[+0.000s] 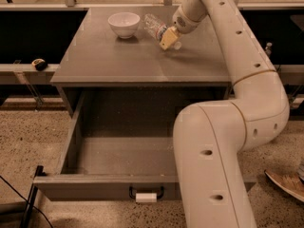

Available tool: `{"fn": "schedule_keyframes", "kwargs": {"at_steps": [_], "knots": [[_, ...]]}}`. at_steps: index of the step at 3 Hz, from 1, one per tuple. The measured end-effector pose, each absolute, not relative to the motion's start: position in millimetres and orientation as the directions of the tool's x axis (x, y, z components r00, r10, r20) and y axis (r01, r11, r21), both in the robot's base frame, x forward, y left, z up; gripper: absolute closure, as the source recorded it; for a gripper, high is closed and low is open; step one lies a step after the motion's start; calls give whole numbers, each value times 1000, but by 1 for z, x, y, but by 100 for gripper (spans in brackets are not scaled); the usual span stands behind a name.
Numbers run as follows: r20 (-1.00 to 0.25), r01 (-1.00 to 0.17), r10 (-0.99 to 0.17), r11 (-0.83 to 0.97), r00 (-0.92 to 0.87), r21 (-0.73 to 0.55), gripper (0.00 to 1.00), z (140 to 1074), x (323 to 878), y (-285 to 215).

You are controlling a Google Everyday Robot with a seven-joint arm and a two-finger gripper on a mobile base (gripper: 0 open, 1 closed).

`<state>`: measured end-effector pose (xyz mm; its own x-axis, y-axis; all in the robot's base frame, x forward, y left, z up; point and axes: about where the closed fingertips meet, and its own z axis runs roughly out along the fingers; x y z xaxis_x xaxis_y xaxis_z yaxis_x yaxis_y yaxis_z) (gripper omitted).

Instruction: Place water bottle into top drawer

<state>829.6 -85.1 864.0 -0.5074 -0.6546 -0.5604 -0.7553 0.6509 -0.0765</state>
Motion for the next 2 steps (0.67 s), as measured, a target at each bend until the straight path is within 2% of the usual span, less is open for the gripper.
{"fn": "schedule_keyframes", "kwargs": {"at_steps": [1,2], "knots": [[-622,-848,-688,526,-374,-72,100,906,785,-111],[-574,-932,-790,340,-214,-121,100,936,729,-118]]}}
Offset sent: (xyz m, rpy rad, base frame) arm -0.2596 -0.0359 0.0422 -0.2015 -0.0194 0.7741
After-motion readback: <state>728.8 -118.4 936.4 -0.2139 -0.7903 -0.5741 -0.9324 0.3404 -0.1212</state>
